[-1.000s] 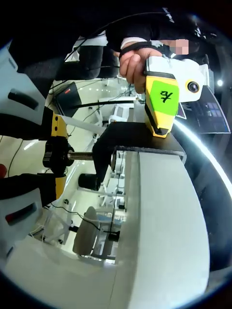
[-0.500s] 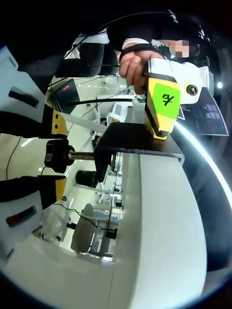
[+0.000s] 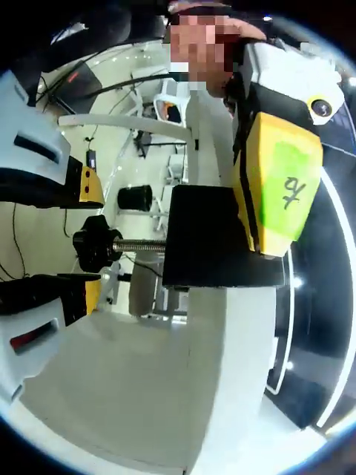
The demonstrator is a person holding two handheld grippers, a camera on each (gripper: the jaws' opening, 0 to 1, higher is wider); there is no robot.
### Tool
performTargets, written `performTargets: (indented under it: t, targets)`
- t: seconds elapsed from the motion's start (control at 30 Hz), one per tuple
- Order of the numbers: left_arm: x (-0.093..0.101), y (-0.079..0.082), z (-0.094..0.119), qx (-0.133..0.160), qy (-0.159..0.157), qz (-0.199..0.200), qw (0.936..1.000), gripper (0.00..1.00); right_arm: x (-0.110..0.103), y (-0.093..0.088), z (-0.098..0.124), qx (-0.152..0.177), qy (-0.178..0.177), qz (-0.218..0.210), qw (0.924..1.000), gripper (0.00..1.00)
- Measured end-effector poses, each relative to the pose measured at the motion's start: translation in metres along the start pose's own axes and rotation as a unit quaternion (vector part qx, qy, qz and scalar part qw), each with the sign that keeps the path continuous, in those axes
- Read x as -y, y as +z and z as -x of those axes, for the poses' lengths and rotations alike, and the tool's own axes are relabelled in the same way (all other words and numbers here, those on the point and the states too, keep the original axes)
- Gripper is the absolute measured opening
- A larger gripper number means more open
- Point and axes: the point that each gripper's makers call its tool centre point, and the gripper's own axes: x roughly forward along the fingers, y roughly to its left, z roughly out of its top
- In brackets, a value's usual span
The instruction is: Clamp the fixed fixture on the desktop, loosen the retaining clip, secure it to the edge of the desk, and tighten the retaining clip.
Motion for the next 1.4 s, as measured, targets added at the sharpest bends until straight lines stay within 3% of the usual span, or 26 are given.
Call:
performTargets:
  t: [0.07,0.27,0.33,0.5,0.63,0.83,0.9,1.07,1.17,1.27,1.33,1.4]
  targets:
    - [0.000,0.000,0.000,0.001,-0.002,0.001,1.0000,0.01,-0.002,0.001,-0.003,0.002,-0.006,-0.013,0.9999,0.28]
    - [-0.001,0.000,0.001,0.007,-0.002,0.002,1.0000,0.01,0.002,0.001,-0.005,-0.011,-0.049,0.016,0.9986,0.27]
    - [-0.001,0.001,0.001,0.007,-0.001,0.001,1.0000,0.01,0.001,0.000,-0.004,-0.020,-0.044,0.001,0.9988,0.27]
    - [-0.001,0.001,0.002,0.005,-0.002,0.001,1.0000,0.01,-0.003,0.002,-0.003,-0.014,0.046,0.035,0.9982,0.26]
    - [0.002,0.001,0.003,0.003,0.000,0.000,1.0000,0.01,-0.005,0.003,-0.001,-0.007,0.133,0.061,0.9893,0.26]
    - [0.003,0.001,0.002,-0.002,0.005,-0.001,1.0000,0.01,-0.010,0.005,0.003,0.005,0.259,0.084,0.9622,0.26]
    - [0.004,0.001,0.001,-0.006,0.007,-0.001,1.0000,0.01,-0.015,0.007,0.005,0.016,0.303,0.084,0.9491,0.26]
    - [0.005,0.000,-0.001,-0.017,0.012,-0.008,0.9997,0.01,-0.019,0.008,0.009,0.035,0.357,0.082,0.9297,0.26]
    - [0.006,-0.001,-0.002,-0.022,0.016,-0.011,0.9996,0.01,-0.021,0.008,0.008,0.043,0.371,0.076,0.9246,0.27]
    - [0.007,-0.001,-0.003,-0.024,0.020,-0.013,0.9994,0.01,-0.025,0.008,0.006,0.045,0.363,0.081,0.9273,0.27]
    - [0.007,-0.001,-0.003,-0.025,0.022,-0.013,0.9994,0.01,-0.017,0.009,0.002,0.052,0.333,0.098,0.9362,0.28]
    - [0.007,-0.001,-0.003,-0.025,0.023,-0.012,0.9993,0.01,-0.014,0.008,0.006,0.047,0.310,0.085,0.9458,0.28]
